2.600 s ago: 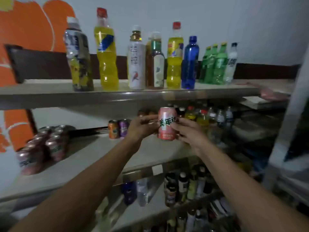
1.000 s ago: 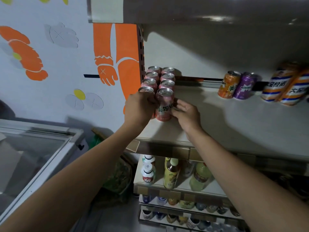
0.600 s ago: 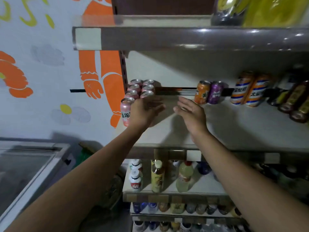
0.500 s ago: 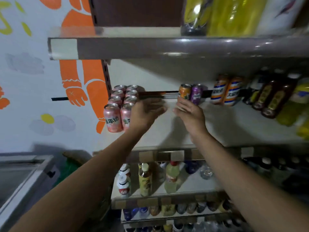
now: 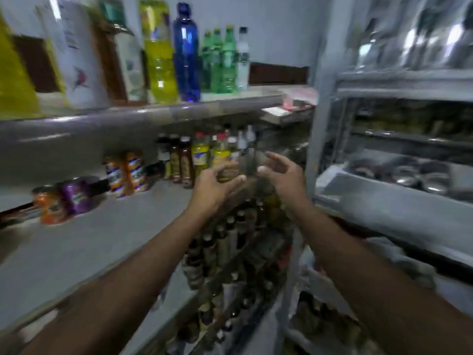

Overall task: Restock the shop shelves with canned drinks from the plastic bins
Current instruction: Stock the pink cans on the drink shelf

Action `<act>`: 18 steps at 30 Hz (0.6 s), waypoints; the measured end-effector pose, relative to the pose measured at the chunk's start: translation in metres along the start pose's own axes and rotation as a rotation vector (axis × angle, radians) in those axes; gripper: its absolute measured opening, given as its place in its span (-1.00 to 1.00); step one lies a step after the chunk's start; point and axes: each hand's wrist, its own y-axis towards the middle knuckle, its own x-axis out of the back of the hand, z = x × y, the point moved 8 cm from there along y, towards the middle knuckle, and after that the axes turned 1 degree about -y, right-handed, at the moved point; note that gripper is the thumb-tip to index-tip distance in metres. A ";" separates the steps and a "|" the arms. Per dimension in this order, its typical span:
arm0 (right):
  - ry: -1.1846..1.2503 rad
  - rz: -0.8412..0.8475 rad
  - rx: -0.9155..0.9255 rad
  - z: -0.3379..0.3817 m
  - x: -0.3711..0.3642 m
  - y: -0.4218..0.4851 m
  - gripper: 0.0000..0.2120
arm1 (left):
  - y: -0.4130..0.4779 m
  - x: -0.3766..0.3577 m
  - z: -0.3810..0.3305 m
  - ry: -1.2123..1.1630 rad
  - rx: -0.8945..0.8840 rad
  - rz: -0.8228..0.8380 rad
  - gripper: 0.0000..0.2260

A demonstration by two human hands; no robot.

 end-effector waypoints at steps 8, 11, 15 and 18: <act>-0.164 -0.323 0.051 0.025 0.231 -0.004 -0.58 | 0.037 -0.204 -0.078 -0.157 -0.093 0.245 -0.72; -0.221 -0.395 0.071 0.032 0.288 -0.007 -0.62 | 0.038 -0.253 -0.106 -0.172 -0.145 0.279 -0.72; -0.254 -0.477 0.071 0.037 0.344 -0.007 -0.64 | 0.034 -0.303 -0.131 -0.181 -0.196 0.337 -0.71; -0.257 -0.497 0.075 0.035 0.376 -0.006 -0.63 | 0.037 -0.334 -0.144 -0.161 -0.215 0.364 -0.69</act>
